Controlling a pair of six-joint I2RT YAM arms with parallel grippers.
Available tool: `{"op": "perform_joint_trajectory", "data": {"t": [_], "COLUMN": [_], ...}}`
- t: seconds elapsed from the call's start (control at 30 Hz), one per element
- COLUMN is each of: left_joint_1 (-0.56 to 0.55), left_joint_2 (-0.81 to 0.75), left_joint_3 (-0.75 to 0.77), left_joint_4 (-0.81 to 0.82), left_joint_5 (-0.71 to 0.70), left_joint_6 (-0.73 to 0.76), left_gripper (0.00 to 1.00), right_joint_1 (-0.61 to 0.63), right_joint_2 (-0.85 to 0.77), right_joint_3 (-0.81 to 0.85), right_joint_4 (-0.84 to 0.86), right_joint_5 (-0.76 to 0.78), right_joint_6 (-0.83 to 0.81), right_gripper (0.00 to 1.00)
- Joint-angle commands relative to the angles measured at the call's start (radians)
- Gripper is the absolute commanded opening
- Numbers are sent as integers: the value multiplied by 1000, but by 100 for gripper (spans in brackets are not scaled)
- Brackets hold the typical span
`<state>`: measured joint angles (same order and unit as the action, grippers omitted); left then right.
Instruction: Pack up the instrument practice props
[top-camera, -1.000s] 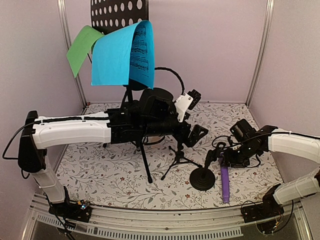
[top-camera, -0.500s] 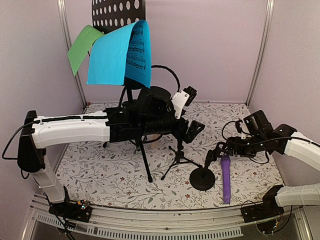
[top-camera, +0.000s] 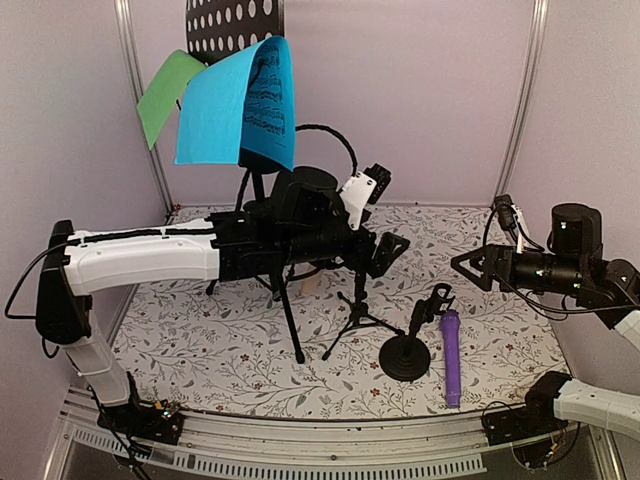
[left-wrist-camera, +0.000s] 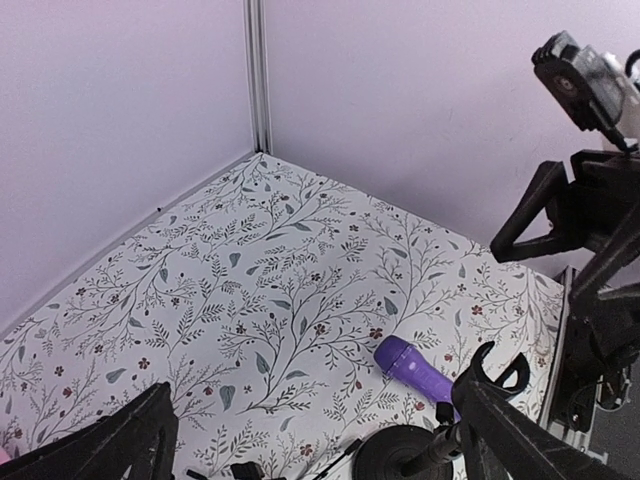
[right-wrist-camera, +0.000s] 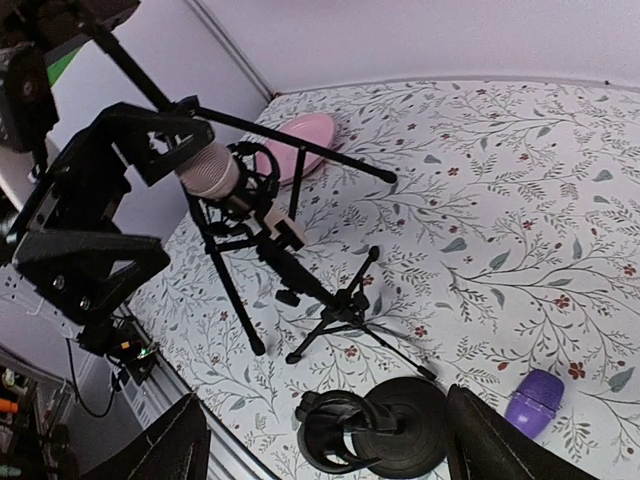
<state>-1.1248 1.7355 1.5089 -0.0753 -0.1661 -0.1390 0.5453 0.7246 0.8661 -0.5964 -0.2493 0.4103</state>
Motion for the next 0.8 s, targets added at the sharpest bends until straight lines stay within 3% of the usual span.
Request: {"op": "perform_joint_trajectory", "data": {"t": [0.0, 0.23, 0.3, 0.53, 0.77], "left_joint_1": [24, 36, 42, 64, 86], "left_joint_2": [-1, -59, -78, -131, -176], "left_joint_3": [36, -19, -36, -110, -156], "left_joint_4": [56, 59, 58, 75, 71], "left_joint_5": [-1, 21, 25, 51, 71], "left_joint_6": [26, 48, 49, 51, 57], "left_gripper": [99, 99, 99, 99, 99], "right_joint_1": [79, 220, 262, 544, 636], "right_joint_2": [-49, -185, -155, -57, 53], "right_joint_3": [-88, -225, -267, -462, -567], "right_joint_4": [93, 163, 169, 435, 602], "right_joint_5": [-151, -53, -6, 322, 515], "right_joint_6": [-65, -65, -50, 78, 128], "right_gripper": [82, 82, 80, 79, 79]}}
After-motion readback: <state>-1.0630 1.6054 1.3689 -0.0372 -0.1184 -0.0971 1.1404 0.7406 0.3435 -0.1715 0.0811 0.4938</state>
